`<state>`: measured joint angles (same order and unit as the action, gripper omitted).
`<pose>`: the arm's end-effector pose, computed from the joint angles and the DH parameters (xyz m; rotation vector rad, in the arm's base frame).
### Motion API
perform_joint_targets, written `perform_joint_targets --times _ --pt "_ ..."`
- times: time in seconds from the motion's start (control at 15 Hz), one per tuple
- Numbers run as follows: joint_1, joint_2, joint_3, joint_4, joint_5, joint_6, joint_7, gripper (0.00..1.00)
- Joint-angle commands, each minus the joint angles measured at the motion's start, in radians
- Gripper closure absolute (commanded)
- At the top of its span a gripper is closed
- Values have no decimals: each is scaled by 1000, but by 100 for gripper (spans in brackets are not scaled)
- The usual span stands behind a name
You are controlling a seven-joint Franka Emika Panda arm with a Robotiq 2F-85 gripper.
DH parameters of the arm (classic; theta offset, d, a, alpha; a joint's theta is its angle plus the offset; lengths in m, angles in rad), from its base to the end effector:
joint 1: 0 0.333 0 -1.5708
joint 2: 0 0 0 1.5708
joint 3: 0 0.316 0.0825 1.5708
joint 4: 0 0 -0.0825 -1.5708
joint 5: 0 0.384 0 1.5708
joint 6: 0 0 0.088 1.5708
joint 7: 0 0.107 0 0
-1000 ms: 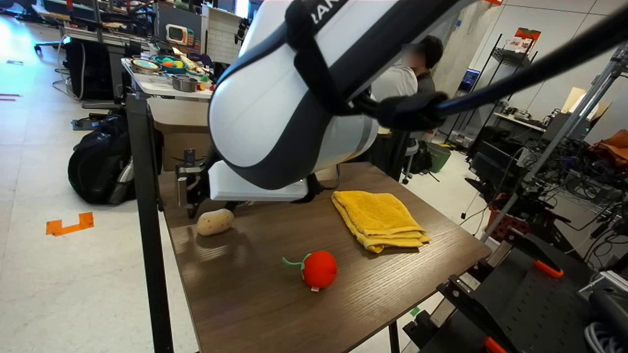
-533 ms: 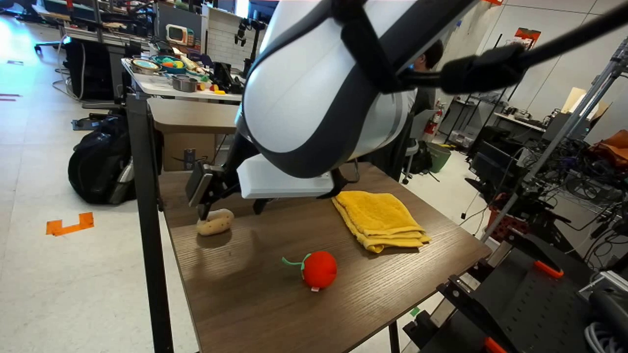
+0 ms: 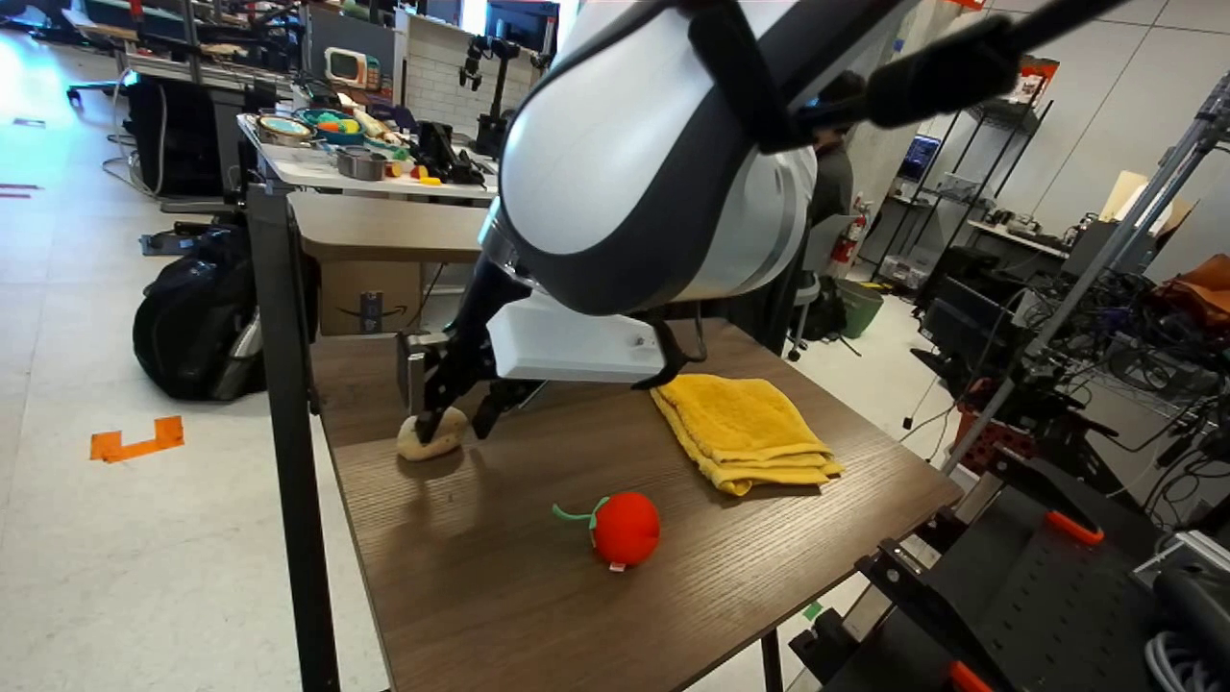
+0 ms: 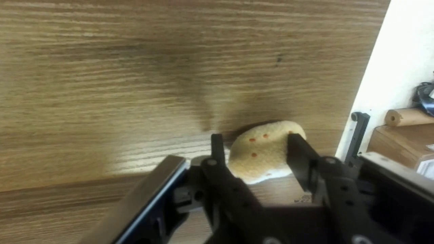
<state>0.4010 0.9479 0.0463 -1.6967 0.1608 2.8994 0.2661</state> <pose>0.6112 0.2792 0.0706 -2.9509 -0.0086 -0.3031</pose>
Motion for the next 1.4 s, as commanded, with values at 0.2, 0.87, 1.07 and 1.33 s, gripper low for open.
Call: perform_joint_targets --times 0.2,0.87,1.07,1.33 --pt "-111 11 113 -3 -7 27 -98 98" --pt "-187 -287 198 -359 7 283 -134 98" --pt "-74 -422 1 -514 35 293 -36 98" --pt "67 -431 -284 -618 23 296 46 98"
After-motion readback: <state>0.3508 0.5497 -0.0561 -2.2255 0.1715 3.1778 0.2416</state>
